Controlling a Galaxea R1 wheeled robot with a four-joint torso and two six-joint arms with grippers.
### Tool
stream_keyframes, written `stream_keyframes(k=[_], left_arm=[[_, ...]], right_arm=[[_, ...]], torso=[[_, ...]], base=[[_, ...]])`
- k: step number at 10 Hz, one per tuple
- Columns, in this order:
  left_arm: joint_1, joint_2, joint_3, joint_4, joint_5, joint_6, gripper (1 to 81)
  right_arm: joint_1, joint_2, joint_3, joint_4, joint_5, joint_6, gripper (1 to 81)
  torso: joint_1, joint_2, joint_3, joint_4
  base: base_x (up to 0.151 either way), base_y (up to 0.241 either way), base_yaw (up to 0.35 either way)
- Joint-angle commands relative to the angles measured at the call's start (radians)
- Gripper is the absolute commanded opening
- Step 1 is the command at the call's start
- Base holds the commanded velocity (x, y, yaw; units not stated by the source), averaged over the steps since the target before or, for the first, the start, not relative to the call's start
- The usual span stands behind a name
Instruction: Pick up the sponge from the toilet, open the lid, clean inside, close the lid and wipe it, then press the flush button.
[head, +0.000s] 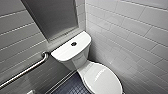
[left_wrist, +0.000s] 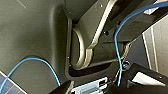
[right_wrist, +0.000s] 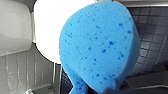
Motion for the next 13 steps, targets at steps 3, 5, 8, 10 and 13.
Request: stream_keyframes(k=[3, 5, 8, 10, 13], left_arm=[[0.024, -0.008, 0.02, 0.001, 0.086, 0.004, 81.1], [0.024, -0.008, 0.021, -0.001, 0.086, 0.004, 81.1], [0.019, -0.008, 0.02, -0.002, 0.086, 0.003, 81.1], [0.018, -0.008, 0.018, -0.004, 0.086, 0.003, 81.1], [0.019, -0.006, 0.017, -0.004, 0.086, 0.003, 81.1]], right_arm=[[0.272, 0.068, -0.043, -0.011, -0.225, -0.029, 1.0], [0.366, 0.179, -0.112, 0.008, -0.294, -0.027, 1.0], [0.489, 0.355, -0.24, 0.035, -0.383, -0.027, 1.0], [0.558, 0.492, -0.359, 0.048, -0.453, -0.019, 1.0], [0.615, 0.7, -0.565, 0.045, -0.542, -0.019, 1.0]], torso=[[0.0, 0.0, 0.0, 0.0], [0.0, 0.0, 0.0, 0.0], [0.0, 0.0, 0.0, 0.0], [0.0, 0.0, 0.0, 0.0], [0.0, 0.0, 0.0, 0.0]], base=[[0.0, 0.0, 0.0], [0.0, 0.0, 0.0], [0.0, 0.0, 0.0], [0.0, 0.0, 0.0], [0.0, 0.0, 0.0]])
